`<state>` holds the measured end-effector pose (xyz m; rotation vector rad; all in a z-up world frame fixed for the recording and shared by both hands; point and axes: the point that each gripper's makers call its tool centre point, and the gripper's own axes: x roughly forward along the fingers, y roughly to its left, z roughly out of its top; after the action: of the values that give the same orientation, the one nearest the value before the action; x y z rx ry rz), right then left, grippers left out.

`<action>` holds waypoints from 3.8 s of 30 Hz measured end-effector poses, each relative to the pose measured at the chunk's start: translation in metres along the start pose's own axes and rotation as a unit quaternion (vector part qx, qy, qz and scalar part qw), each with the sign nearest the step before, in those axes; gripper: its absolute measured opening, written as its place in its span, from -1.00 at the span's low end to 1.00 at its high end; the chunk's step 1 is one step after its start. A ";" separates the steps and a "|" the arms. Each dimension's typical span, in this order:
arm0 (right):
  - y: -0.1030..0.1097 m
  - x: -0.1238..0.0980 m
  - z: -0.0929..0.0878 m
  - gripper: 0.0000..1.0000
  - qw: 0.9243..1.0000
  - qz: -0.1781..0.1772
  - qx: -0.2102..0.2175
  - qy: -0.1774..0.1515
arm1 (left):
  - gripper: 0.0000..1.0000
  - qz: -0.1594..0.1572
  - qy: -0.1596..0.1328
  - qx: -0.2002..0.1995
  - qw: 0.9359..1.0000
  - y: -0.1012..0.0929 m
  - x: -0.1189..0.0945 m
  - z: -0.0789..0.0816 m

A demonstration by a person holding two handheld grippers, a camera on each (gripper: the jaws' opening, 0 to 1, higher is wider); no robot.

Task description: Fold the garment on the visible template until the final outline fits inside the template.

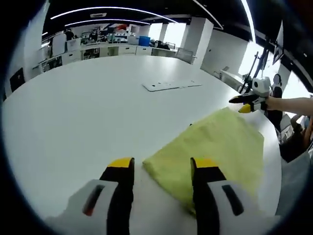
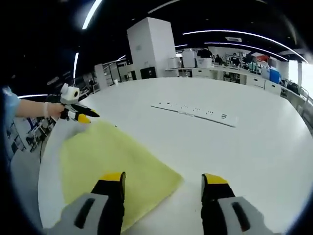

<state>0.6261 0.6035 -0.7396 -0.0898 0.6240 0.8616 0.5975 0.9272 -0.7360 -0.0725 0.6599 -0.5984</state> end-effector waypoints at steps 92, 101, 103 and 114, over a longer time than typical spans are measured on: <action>0.111 -0.088 -0.100 -1.00 0.992 0.079 0.082 0.060 | -0.89 -0.108 0.036 -0.033 0.993 -0.089 -0.091 -0.120; 0.116 -0.097 -0.104 -1.00 0.991 0.087 0.081 0.067 | -1.00 -0.109 0.039 -0.036 0.993 -0.091 -0.095 -0.122; 0.119 -0.100 -0.106 -1.00 0.991 0.088 0.081 0.068 | -1.00 -0.109 0.040 -0.035 0.993 -0.095 -0.096 -0.123; 0.134 -0.127 -0.125 -1.00 0.989 0.089 0.093 0.072 | -1.00 -0.123 0.034 -0.045 0.991 -0.123 -0.109 -0.144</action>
<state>0.4067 0.5653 -0.7491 0.0740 0.8557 0.9697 0.3814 0.9020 -0.7590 -0.2213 0.7512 -0.8106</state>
